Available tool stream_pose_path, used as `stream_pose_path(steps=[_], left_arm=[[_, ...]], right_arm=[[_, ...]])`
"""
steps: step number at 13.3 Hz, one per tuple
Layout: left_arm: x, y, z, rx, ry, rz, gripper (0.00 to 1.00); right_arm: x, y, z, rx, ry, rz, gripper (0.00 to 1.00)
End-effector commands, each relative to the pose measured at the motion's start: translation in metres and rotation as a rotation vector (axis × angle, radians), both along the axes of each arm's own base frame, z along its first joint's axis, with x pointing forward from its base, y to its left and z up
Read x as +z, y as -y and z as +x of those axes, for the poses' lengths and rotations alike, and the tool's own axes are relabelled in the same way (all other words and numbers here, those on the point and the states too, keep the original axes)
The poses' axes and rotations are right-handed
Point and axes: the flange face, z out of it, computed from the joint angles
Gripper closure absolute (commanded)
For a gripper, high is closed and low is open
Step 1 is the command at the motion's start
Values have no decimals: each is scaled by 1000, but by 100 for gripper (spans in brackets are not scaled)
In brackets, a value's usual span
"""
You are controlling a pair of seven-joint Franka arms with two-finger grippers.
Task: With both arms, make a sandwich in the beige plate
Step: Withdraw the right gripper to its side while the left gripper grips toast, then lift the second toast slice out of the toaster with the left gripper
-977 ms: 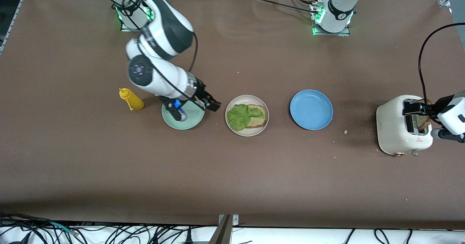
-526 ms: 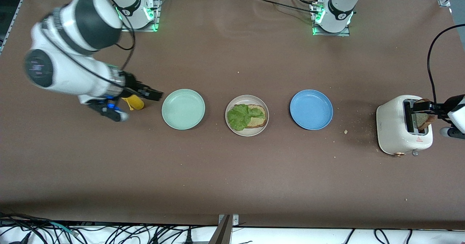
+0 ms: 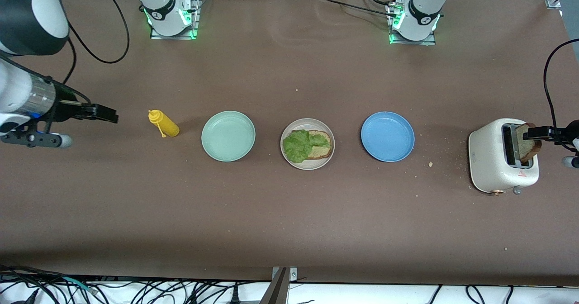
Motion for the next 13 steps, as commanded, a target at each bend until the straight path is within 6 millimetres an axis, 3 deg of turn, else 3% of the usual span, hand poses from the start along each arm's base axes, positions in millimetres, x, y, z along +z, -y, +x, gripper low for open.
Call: stream_pose_path(steps=[1, 2, 3, 4, 5, 6, 7, 8, 13], left_arm=[[-9, -9, -3, 26, 21, -42, 0], [-16, -12, -3, 35, 20, -46, 1], [-24, -14, -5, 42, 19, -48, 12], [-25, -14, -5, 56, 36, -70, 41], [-26, -21, -7, 72, 39, -78, 57], [-27, -22, -8, 65, 37, -79, 56], [-28, -15, -4, 68, 30, -62, 62], [-26, -11, -3, 83, 24, -46, 100], [-1, -7, 1, 60, 44, -45, 100]], right_arm=[[7, 16, -3, 26, 31, -44, 0], [8, 18, 0, 21, 50, -35, 0], [7, 21, 1, 2, 57, -31, 0], [5, 27, 4, -5, 64, -27, 0], [5, 28, 4, 1, 69, -26, 0], [5, 31, 4, 1, 69, -26, 0], [5, 32, 4, 7, 67, -25, 0], [9, 32, 5, 4, 72, -25, 0], [13, 29, 5, -7, 86, -43, 0]])
